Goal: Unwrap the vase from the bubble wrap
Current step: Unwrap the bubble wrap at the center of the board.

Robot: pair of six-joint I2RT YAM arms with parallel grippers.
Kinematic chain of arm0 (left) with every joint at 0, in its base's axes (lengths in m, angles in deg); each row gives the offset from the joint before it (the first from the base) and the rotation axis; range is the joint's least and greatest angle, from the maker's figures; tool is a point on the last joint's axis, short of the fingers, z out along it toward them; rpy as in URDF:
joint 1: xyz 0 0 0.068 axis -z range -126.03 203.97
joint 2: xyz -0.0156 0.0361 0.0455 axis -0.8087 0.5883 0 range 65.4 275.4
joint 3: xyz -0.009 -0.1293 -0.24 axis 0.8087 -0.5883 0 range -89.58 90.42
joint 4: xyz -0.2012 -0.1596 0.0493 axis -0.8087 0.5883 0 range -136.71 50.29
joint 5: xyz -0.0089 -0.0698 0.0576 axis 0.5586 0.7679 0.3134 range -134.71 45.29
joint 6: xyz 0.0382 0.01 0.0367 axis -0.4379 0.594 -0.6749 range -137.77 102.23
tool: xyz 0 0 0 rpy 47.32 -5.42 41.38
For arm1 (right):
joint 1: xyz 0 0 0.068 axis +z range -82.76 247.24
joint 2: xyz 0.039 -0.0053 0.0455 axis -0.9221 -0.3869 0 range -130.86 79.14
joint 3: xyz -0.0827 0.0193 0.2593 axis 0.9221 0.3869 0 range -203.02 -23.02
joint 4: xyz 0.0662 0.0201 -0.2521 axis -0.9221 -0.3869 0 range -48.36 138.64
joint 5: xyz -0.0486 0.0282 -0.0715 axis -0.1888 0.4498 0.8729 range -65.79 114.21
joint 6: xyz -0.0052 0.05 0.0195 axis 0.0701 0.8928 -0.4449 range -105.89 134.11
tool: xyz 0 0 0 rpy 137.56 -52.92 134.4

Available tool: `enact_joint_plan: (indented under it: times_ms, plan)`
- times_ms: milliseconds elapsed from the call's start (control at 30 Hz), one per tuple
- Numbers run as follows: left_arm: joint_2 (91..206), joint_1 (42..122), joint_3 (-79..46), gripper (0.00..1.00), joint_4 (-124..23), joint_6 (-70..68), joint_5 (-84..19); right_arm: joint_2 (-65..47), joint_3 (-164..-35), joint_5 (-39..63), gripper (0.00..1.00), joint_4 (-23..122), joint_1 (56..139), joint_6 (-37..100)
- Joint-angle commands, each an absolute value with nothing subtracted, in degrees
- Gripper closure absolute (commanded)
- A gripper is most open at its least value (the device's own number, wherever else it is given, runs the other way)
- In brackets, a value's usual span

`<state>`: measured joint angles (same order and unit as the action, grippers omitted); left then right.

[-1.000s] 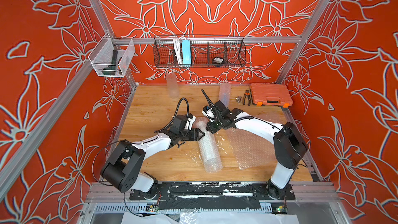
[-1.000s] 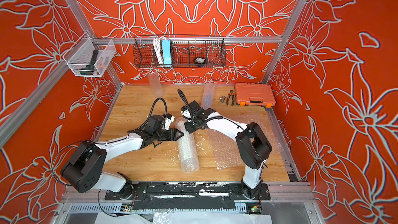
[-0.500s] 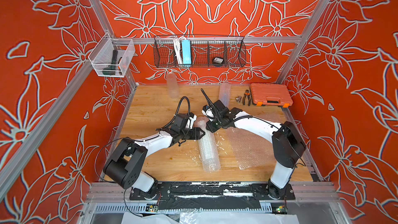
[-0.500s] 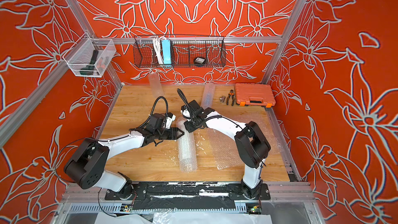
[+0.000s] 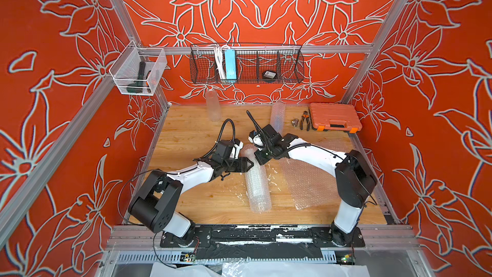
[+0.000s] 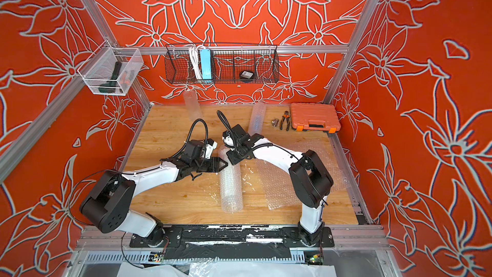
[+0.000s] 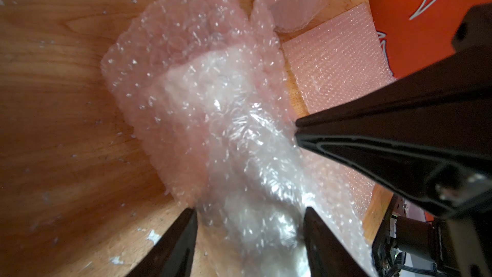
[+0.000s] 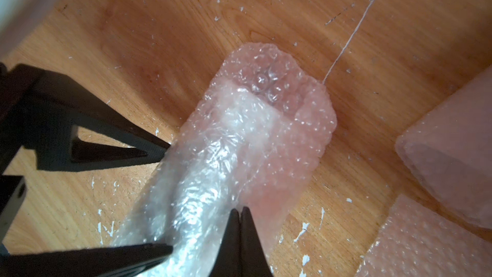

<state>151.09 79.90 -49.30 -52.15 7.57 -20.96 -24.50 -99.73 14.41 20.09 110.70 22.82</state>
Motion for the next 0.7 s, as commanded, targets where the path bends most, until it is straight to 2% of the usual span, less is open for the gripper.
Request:
enact_joint_plan:
  times_ms: [0,667]
  plan:
    - [153.6,79.9,-50.1,0.38,-46.7,6.0,-27.2,-22.8,-99.7,18.2,1.00,19.9,110.7,22.9]
    - [154.4,79.9,-51.5,0.38,-46.2,6.4,-29.3,-17.4,-93.6,22.7,1.00,27.1,110.5,26.7]
